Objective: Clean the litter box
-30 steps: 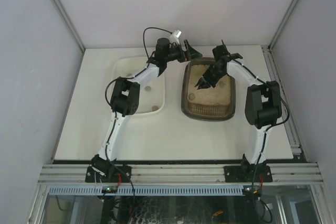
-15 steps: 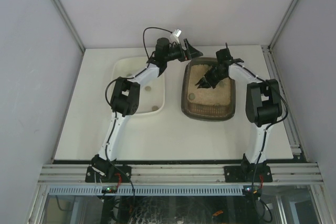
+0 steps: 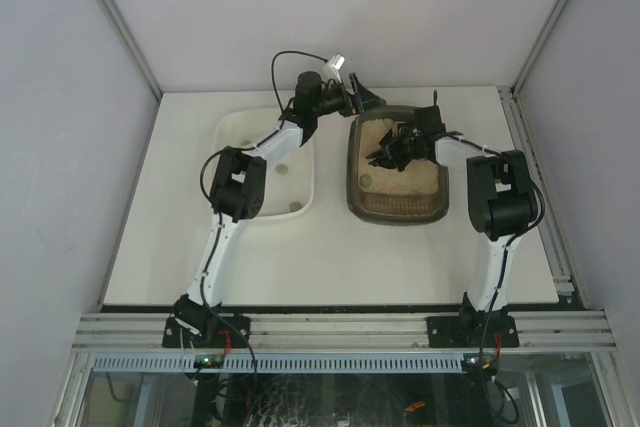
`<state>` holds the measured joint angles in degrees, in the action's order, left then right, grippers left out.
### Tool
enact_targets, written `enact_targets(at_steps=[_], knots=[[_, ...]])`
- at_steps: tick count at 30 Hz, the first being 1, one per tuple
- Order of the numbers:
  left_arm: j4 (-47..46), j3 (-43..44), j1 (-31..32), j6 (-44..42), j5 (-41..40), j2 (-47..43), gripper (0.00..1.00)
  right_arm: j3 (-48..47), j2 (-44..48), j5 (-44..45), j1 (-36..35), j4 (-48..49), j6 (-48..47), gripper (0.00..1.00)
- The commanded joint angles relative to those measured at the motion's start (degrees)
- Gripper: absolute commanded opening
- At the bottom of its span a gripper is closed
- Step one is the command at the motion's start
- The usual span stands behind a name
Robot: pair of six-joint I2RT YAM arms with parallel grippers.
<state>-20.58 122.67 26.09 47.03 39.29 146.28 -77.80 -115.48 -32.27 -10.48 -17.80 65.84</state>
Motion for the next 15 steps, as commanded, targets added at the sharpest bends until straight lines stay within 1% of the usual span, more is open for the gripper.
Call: enact_targets(at_steps=[1,5,8,10,15], knots=[[-1.9,-1.57,-0.15,-0.29,1.33,-1.37,1.0,4.86,-1.01,-2.53,0.24,16.4,6.22,0.0],[-2.23,-2.21,-0.77,0.19,1.62,-1.75,1.0,6.94,-2.51,-5.0,0.27,25.71,8.91,0.0],[-2.71,-2.35,-1.32,1.22,2.11,-2.01,1.0,9.97,-3.84,-7.86,0.45,36.47,11.26,0.0],[-2.88,-2.55,-1.64,1.57,2.72,-2.26,1.0,11.0,-4.54,-8.87,0.65,41.45,12.12,0.0],[-3.76,-4.22,-2.01,1.96,4.32,-3.37,1.0,11.09,-6.29,-10.16,0.92,46.63,10.86,0.0]])
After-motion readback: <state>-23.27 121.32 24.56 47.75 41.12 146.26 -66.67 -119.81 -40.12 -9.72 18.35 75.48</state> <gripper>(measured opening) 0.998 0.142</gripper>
